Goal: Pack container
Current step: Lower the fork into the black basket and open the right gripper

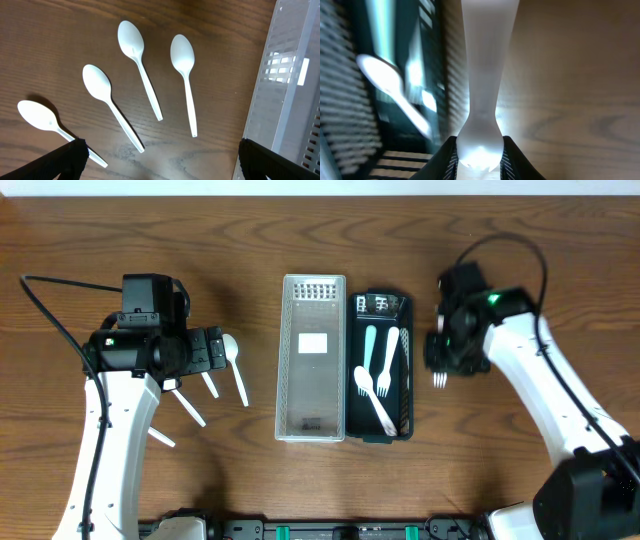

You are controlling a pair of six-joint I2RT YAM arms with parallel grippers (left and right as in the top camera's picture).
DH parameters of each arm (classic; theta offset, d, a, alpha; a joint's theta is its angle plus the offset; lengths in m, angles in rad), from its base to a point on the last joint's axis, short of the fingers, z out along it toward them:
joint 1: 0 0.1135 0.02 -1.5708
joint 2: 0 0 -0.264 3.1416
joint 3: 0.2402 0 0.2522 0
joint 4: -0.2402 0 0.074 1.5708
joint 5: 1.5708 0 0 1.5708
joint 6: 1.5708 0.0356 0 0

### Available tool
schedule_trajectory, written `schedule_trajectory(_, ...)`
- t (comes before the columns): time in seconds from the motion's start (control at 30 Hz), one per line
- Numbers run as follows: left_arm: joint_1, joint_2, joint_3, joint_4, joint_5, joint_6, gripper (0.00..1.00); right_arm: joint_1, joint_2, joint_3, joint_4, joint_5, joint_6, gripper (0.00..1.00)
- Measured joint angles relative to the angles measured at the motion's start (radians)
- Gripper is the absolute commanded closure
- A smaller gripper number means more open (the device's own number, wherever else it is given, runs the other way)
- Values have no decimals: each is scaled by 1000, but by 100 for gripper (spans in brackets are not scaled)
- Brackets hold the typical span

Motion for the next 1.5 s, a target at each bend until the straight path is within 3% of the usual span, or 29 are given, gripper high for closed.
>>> schedule_trajectory(0.17,0,0,0,0,0,0,2,67,0,135,-15,11,69,99)
schedule_trajectory(0.43,0,0,0,0,0,0,2,240,41,142,12,10,170,99)
schedule_trajectory(0.63,0,0,0,1,0,0,2,266,187,142,14,3,221,97)
schedule_trajectory(0.83,0,0,0,1,0,0,2,266,307,140,18,-10,237,80)
schedule_trajectory(0.97,0,0,0,0,0,0,2,266,315,139,25,-10,239,59)
schedule_trajectory(1.27,0,0,0,-2,0,0,2,262,315,238,-18,-4,188,46)
schedule_trajectory(1.3,0,0,0,-4,0,0,2,260,315,274,-32,2,179,39)
schedule_trajectory(1.37,0,0,0,-7,0,0,2,249,315,378,-75,26,148,4)
schedule_trajectory(1.5,0,-10,0,-21,0,0,2,198,314,603,-155,77,34,1)
